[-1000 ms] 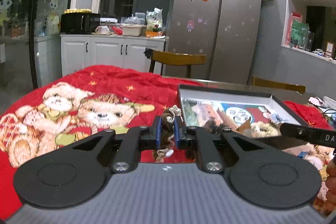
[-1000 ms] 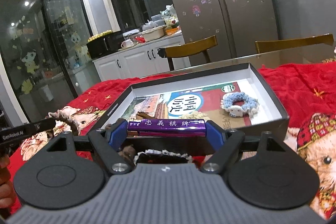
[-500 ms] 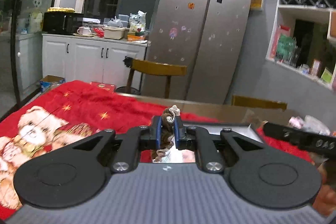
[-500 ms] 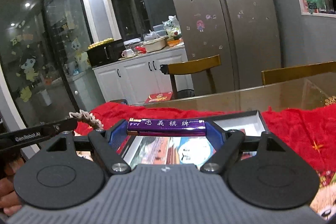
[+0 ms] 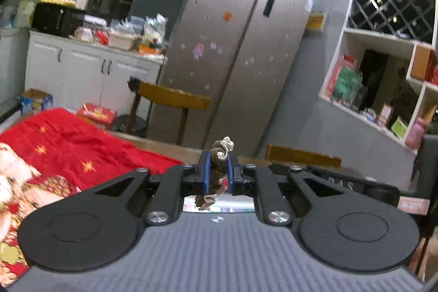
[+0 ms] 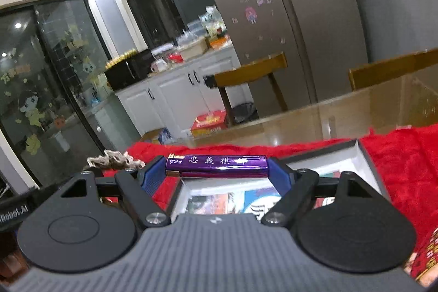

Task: Organize objects
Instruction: 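Carry the brown scrunchie and purple stick over the open black box with both tools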

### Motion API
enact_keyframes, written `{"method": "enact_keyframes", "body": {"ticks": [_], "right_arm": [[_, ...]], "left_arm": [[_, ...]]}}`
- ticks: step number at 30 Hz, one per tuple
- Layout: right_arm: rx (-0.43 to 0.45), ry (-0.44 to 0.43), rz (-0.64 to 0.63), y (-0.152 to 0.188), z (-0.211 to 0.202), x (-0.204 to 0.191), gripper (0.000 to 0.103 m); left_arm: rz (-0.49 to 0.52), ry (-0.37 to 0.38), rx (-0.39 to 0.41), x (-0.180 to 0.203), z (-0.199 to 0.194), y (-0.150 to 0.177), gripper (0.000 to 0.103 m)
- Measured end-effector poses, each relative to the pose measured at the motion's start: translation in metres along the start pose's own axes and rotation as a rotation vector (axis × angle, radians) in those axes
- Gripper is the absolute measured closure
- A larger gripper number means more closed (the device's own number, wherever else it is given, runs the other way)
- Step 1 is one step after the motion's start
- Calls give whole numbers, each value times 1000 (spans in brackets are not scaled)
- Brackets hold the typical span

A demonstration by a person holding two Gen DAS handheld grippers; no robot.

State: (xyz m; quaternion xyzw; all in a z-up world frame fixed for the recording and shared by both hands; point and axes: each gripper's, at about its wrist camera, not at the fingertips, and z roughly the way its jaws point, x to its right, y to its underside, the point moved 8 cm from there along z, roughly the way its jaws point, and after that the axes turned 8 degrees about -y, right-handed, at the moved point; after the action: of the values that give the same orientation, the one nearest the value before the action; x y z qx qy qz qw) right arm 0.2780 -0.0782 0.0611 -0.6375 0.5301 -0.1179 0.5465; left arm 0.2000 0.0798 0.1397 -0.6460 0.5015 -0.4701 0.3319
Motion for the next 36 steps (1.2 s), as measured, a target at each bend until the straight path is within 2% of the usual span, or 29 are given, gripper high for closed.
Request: {"method": "enact_keyframes", "body": {"ticks": [6, 12, 22, 36], "right_arm": [[-86, 65, 26, 27, 29, 32, 23], [-171, 71, 51, 51, 48, 47, 23], [-248, 43, 37, 72, 63, 43, 23], [-279, 19, -24, 79, 68, 31, 23]], "left_arm": [[26, -22, -96, -11, 46, 43, 88], [1, -26, -197, -27, 75, 77, 88], [43, -49, -206, -28, 80, 90, 88], [50, -90, -228, -38, 88, 96, 88]]}}
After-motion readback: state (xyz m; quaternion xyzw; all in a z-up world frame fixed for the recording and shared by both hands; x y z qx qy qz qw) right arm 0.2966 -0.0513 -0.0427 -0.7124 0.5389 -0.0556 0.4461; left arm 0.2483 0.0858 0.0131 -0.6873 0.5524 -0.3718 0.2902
